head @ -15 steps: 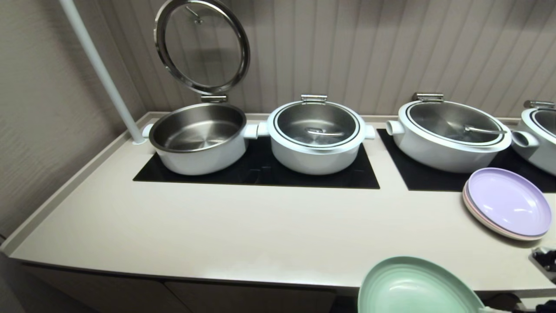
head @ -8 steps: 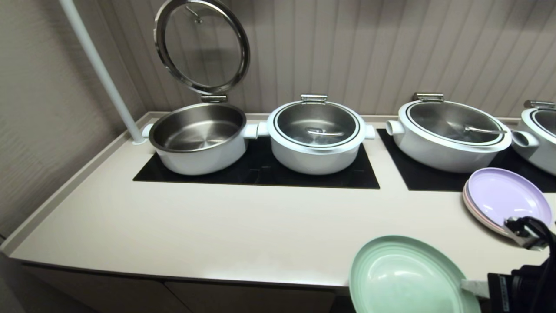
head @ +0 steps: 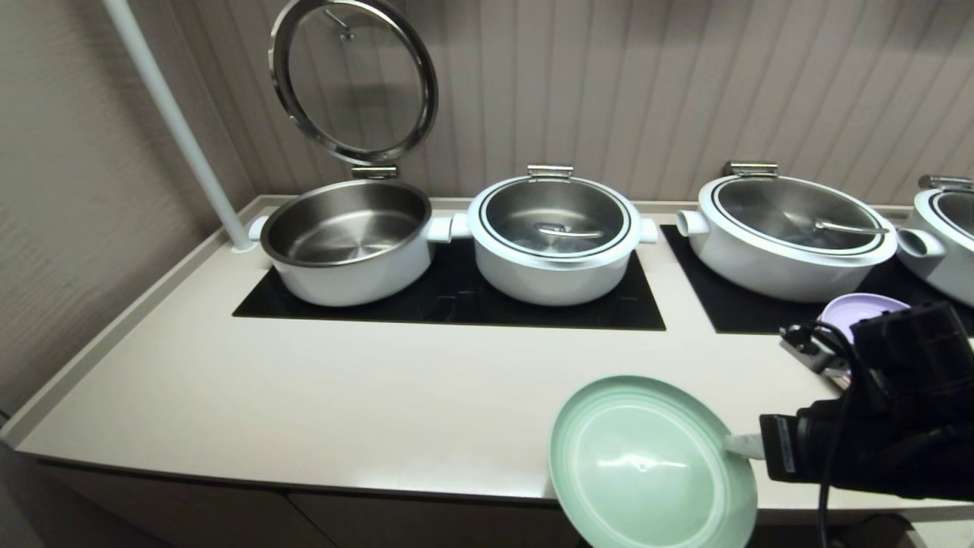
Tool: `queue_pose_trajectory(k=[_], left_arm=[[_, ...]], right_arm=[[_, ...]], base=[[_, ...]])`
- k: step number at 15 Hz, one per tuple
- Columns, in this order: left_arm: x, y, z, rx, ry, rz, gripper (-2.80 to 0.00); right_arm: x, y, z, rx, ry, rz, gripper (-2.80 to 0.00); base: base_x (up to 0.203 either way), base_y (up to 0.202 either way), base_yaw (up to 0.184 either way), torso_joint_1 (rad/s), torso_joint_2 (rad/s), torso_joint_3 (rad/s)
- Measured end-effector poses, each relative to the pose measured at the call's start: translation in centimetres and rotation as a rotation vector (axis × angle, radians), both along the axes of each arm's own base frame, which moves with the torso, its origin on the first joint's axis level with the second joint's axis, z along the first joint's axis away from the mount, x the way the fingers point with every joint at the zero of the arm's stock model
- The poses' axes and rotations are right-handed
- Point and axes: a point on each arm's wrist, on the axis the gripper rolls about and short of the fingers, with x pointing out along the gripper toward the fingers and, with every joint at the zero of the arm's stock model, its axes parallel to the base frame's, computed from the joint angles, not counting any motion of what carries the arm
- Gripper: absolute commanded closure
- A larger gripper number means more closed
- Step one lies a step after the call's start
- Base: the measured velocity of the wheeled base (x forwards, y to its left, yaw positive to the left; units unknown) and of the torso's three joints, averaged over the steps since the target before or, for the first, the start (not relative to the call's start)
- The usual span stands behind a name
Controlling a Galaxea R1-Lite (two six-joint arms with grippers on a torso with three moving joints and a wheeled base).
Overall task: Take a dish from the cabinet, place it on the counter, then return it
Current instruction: Place it on the table
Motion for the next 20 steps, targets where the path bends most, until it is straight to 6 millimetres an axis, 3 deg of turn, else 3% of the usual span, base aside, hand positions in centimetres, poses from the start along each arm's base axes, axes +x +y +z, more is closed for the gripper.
queue_pose_trajectory(k=[7,12,17,20], left_arm=[[0.0,0.0,0.0,0.000,0.000,0.000,0.00],[0.0,0.0,0.0,0.000,0.000,0.000,0.00],[0.0,0.0,0.0,0.000,0.000,0.000,0.00],[0.0,0.0,0.0,0.000,0.000,-0.001,0.00]], right_arm=[[4.7,5.8,0.1,0.003,0.012,-0.004,0.00],[6.8,9.9,-0.8,-0.012,0.013,-0.056,0.00],[8.6,11.7,-2.4,-0.025,0.035,-0.150,0.00],[9.5,12.6,-2.3,-0.007,0.073,-0.203,0.00]], base=[[0.000,0.000,0.000,0.000,0.00,0.000],[0.000,0.000,0.000,0.000,0.00,0.000],[0.000,0.000,0.000,0.000,0.00,0.000],[0.000,0.000,0.000,0.000,0.00,0.000]])
